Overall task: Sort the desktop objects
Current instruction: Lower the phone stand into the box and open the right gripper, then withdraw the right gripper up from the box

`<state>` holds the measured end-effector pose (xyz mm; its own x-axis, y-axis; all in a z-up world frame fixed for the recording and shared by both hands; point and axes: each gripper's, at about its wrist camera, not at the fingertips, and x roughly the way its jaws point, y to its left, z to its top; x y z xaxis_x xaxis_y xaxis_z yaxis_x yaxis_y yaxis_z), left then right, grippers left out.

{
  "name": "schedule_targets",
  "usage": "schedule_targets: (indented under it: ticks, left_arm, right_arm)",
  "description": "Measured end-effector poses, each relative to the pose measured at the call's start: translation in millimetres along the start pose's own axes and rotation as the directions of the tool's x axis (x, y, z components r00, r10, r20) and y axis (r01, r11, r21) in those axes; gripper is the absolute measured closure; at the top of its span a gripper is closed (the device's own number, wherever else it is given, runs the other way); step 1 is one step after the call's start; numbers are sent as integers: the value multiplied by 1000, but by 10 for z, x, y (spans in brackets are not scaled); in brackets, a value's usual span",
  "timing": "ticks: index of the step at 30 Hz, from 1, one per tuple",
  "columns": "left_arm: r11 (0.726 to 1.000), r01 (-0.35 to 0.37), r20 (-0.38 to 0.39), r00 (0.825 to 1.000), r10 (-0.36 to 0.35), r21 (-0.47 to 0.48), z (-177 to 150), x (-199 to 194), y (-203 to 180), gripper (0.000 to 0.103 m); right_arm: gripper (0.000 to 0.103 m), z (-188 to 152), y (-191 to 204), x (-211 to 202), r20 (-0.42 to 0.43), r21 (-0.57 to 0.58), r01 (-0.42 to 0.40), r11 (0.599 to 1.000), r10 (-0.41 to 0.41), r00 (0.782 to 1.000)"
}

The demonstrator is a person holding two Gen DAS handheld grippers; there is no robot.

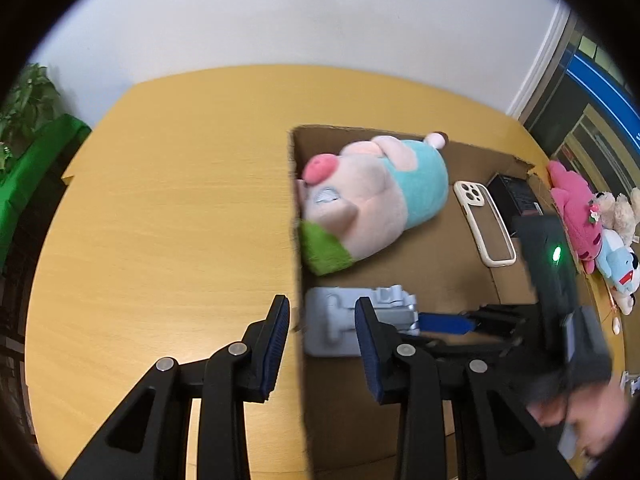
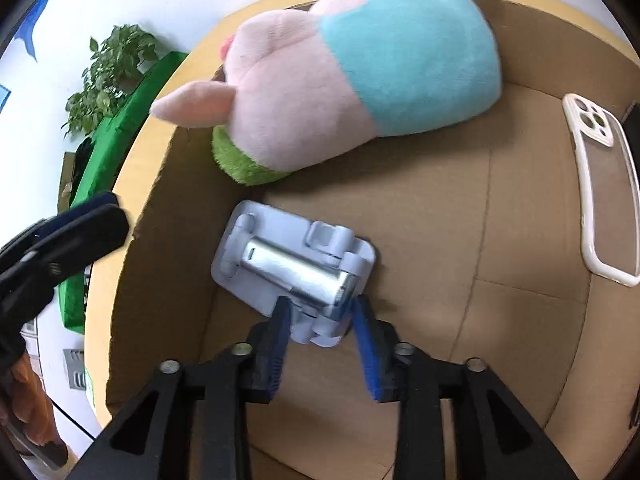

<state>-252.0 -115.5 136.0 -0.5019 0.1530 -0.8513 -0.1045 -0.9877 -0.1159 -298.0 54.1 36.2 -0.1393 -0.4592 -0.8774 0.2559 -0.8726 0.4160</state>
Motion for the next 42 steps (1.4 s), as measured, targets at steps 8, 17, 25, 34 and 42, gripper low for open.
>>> schedule_targets:
  ticks: [8, 17, 25, 34, 42]
  left_arm:
    - [999, 37, 8, 999, -37, 1, -352, 50, 117, 70]
    - [999, 34, -47, 998, -32, 42, -566, 249, 87, 70]
    - [998, 33, -62, 998, -30, 45, -670, 323, 73, 70]
    - [995, -97, 150, 985, 90, 38, -701, -227, -17, 47]
    - [995, -103, 377, 922, 92, 8, -829, -750, -499, 19]
  right_arm:
    - [48, 386, 225, -337, 64, -156, 24, 987, -14, 998]
    - [56, 735, 179, 197, 66, -5, -85, 996, 85, 994]
    - [55, 754, 170, 282, 179, 84, -111, 990, 95, 979]
    - [15, 218, 657, -619, 324, -153, 131, 980, -76, 943]
    - [0, -1242, 560, -1706, 606, -101, 377, 921, -244, 757]
